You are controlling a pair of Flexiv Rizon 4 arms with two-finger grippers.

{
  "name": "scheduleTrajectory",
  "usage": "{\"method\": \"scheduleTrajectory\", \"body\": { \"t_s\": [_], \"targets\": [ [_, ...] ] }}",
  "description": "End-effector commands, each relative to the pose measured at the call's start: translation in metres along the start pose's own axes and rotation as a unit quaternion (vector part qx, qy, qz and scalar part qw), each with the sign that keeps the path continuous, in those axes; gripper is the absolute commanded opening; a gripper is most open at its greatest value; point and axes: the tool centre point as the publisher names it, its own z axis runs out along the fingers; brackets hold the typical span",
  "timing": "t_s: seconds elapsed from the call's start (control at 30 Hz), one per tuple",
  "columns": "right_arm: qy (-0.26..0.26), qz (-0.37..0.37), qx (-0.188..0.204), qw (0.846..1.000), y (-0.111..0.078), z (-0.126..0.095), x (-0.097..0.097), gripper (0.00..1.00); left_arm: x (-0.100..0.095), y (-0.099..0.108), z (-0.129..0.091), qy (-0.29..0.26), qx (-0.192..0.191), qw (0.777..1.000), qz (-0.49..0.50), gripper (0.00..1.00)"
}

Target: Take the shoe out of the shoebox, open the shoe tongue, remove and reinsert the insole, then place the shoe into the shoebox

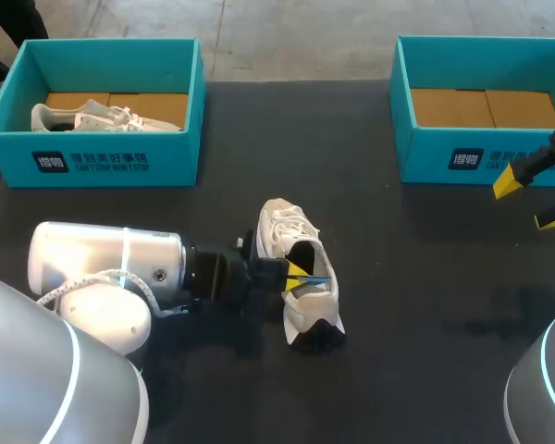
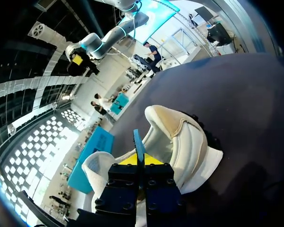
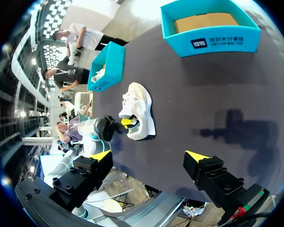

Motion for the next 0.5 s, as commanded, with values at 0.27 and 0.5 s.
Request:
{"method": "scheduleTrajectory", "body": {
  "t_s": [0.27, 0.5],
  "targets": [
    [-0.001, 0.001, 0.0, 1.0, 0.0, 0.001, 0.0, 1.0, 0.001, -0.018, -0.003, 0.004, 0.025, 1.0, 0.004, 0.27],
    [-0.001, 0.001, 0.0, 1.0, 0.0, 0.001, 0.0, 1.0, 0.002, -0.026, -0.004, 0.008, 0.037, 0.999, 0.008, 0.02]
  ]
}}
